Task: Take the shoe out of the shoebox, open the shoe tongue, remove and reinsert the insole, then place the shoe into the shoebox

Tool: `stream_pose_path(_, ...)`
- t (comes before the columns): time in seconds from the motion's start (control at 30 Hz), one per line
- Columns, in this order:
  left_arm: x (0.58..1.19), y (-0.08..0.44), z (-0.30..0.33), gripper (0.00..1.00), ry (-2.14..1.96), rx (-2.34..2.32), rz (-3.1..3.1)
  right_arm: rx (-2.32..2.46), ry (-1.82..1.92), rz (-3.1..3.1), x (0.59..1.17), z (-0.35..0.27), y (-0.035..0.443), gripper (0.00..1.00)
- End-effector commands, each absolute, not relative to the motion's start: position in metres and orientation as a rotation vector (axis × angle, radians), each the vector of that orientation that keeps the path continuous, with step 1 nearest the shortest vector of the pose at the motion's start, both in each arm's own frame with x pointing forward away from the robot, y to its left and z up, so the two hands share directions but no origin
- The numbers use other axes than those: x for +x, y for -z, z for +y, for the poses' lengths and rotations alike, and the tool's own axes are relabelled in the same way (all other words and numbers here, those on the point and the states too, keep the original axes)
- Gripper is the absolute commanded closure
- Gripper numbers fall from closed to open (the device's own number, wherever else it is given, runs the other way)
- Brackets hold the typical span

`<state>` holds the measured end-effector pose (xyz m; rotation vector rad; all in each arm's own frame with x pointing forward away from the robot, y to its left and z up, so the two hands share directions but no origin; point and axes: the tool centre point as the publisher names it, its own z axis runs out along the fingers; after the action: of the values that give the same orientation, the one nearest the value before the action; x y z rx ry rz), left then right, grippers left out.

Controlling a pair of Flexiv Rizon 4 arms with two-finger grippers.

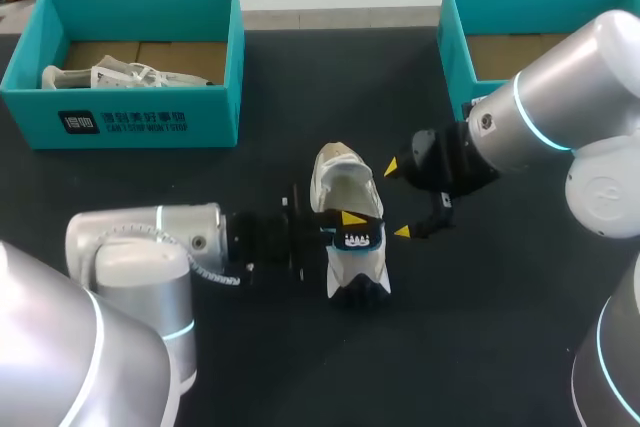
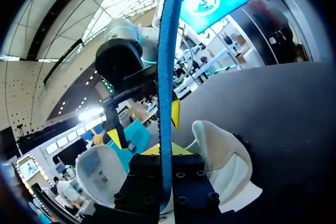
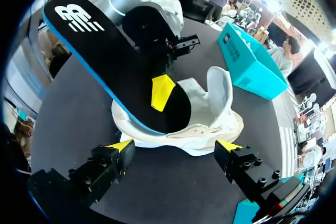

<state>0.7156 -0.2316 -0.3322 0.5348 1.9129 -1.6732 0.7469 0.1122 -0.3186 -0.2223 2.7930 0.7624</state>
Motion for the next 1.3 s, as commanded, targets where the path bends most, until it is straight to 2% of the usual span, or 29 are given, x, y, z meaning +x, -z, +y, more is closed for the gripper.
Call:
stream_pose_path(0.03,0.723,0.337,-0.235,1.0,1.669,0.549,1.924,-0.221,-0.762,2.791,0.747,0.113,0.32,0.0)
stream_pose_path(0.47,0.733,0.342,-0.228,1.0,1.634,0.5,1.941,-0.221,-0.762,2.791,0.747,0.113,0.32,0.0)
stream_pose_path(0.5,0.733,0.339,-0.227,0.92,1.636,0.5,1.933,-0.221,-0.762,2.791,0.747,0.113,0.32,0.0)
stream_pose_path(0.53,0.733,0.337,-0.226,0.75,1.639,0.503,1.925,-0.221,-0.762,2.791,0.747,0.113,0.32,0.0)
stream_pose_path(0.57,0.733,0.335,-0.226,0.73,1.643,0.505,1.918,-0.221,-0.762,2.791,0.747,0.113,0.32,0.0)
stream_pose_path(0.6,0.733,0.332,-0.226,0.76,1.644,0.504,1.914,-0.221,-0.762,2.791,0.747,0.113,0.32,0.0)
stream_pose_path(0.77,0.731,0.325,-0.228,0.79,1.656,0.504,1.895,-0.221,-0.762,2.791,0.747,0.113,0.32,0.0)
stream_pose_path(1.03,0.72,0.31,-0.222,0.79,1.699,0.49,1.86,-0.221,-0.762,2.791,0.747,0.113,0.32,0.0)
stream_pose_path(1.3,0.703,0.307,-0.221,0.9,1.742,0.49,1.854,-0.221,-0.762,2.791,0.747,0.113,0.32,0.0)
